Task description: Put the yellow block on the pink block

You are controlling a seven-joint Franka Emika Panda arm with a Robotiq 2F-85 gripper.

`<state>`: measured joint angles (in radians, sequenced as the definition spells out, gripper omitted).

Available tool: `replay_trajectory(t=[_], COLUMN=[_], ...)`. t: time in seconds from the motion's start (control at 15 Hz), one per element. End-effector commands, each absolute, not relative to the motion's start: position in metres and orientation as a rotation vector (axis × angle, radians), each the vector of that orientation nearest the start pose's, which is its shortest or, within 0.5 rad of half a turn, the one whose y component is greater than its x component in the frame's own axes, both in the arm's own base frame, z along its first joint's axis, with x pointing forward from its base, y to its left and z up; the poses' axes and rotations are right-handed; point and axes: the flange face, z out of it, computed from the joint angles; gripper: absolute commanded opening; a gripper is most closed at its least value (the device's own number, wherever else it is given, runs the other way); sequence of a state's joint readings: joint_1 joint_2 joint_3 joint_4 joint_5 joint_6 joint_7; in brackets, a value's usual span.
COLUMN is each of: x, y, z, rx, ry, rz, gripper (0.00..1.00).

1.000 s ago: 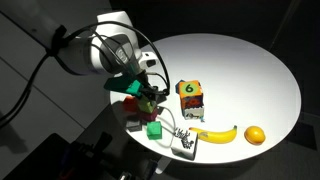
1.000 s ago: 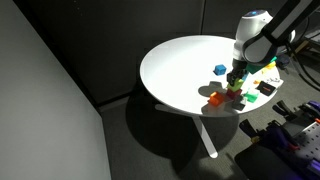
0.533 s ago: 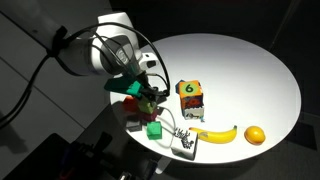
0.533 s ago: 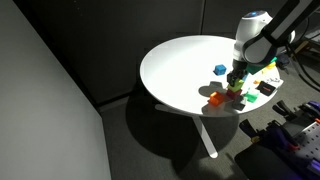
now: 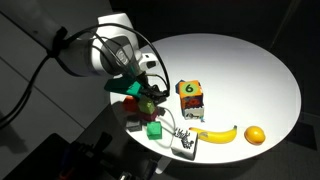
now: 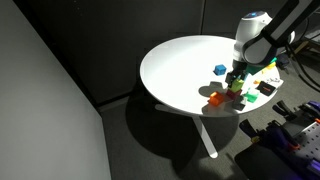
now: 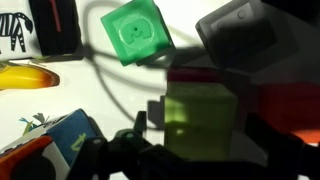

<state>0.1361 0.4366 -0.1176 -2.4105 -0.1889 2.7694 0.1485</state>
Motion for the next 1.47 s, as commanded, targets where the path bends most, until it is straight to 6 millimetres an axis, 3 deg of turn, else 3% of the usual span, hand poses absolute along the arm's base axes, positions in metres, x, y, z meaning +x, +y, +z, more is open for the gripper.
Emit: replay_trajectory(t=[0.0, 0.6, 1.4], x=[0.473, 0.466, 0.458], y=[0.015, 0.017, 0.011], z=[0.142, 0.169, 0.233], rx=[-3.237, -3.223, -3.185], ry=[-0.103, -0.063, 0.176], rz=[0.052, -0.021, 0.079], gripper=[1.00, 1.00, 1.00])
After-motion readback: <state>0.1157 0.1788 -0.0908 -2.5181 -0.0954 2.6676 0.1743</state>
